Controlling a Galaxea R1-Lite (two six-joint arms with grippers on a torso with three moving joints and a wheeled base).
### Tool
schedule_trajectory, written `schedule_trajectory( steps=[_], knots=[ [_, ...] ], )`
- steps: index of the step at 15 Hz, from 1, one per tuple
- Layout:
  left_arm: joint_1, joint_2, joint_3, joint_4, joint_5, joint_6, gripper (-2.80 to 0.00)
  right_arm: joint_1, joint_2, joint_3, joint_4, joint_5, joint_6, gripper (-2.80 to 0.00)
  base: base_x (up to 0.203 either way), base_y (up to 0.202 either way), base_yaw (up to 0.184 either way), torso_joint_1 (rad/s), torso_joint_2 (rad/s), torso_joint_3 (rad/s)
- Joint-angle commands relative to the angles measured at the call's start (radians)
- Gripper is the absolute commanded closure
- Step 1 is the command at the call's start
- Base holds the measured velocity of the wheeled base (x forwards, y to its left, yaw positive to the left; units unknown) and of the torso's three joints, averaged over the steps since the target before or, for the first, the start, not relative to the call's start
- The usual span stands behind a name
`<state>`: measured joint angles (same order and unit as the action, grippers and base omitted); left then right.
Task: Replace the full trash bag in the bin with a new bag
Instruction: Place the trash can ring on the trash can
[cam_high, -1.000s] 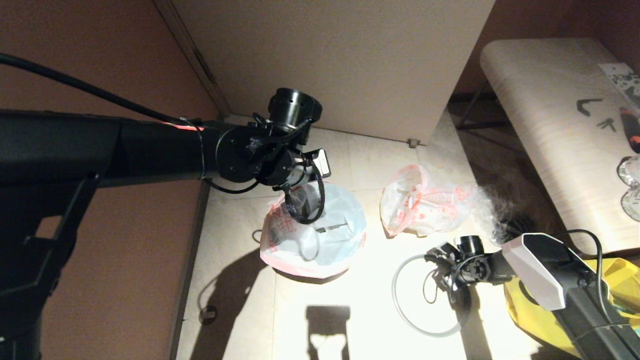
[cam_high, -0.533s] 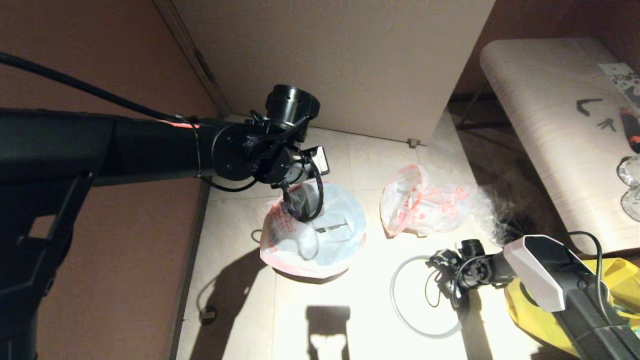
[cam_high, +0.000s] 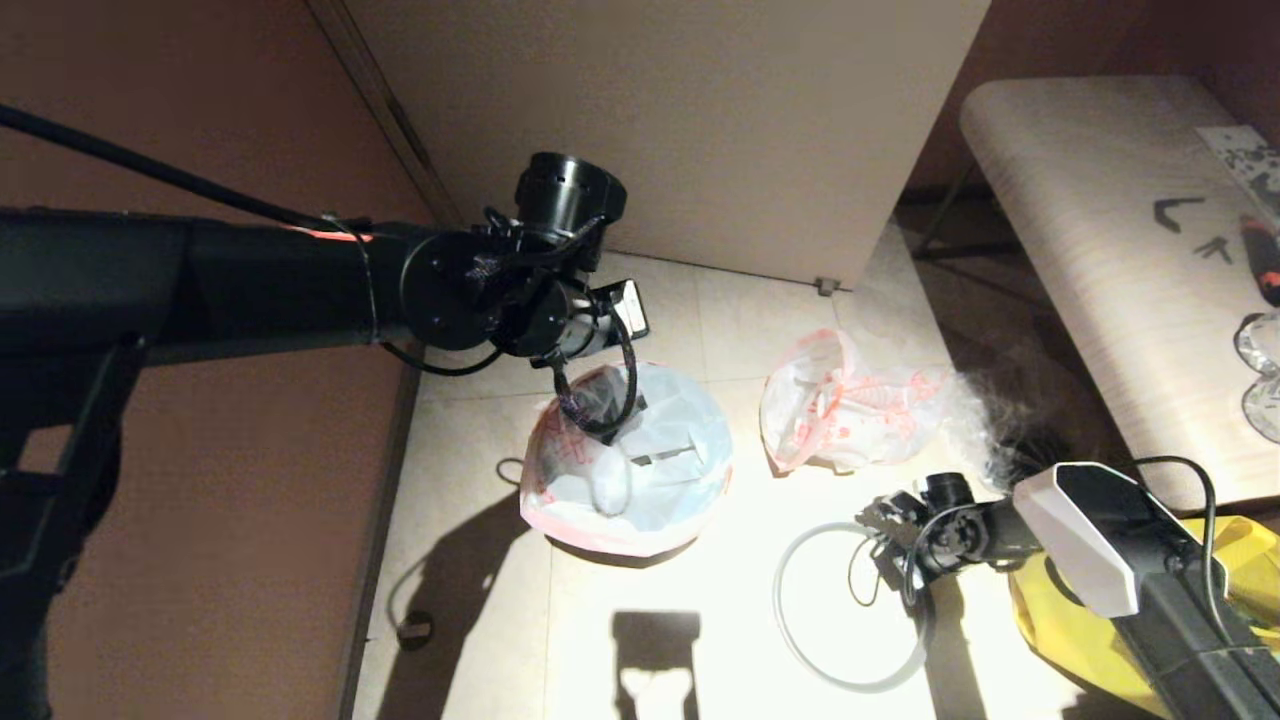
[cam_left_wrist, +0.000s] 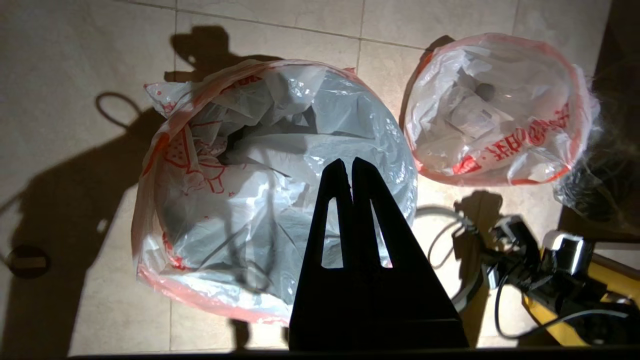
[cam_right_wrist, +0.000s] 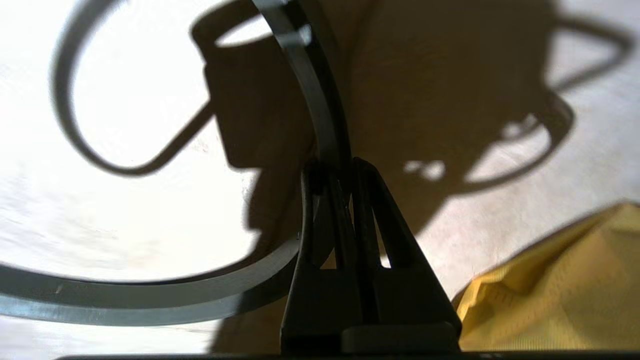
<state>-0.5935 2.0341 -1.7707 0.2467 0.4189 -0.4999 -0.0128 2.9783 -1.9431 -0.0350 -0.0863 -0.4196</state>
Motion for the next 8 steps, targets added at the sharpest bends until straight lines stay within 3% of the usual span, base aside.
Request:
schedule_trajectory(
  steps=[1,4,8],
  knots=[
    [-0.01,-0.048,0.021,0.006,0.002,-0.001,0.0,0.008,-0.115,0.059,0.006,-0.005,0.098,0.0,0.0,0.0,0.0,0.0,0.0,0.0],
    [-0.024,-0.065,0.024,0.093,0.001,0.006,0.0,0.024,-0.381,0.348,0.025,-0.008,0.279,0.0,0.0,0.0,0.0,0.0,0.0,0.0],
    [-0.028,-0.075,-0.012,0.21,-0.002,0.006,0.0,0.058,-0.791,0.779,-0.042,0.0,0.427,0.0,0.0,0.0,0.0,0.0,0.0,0.0]
  ],
)
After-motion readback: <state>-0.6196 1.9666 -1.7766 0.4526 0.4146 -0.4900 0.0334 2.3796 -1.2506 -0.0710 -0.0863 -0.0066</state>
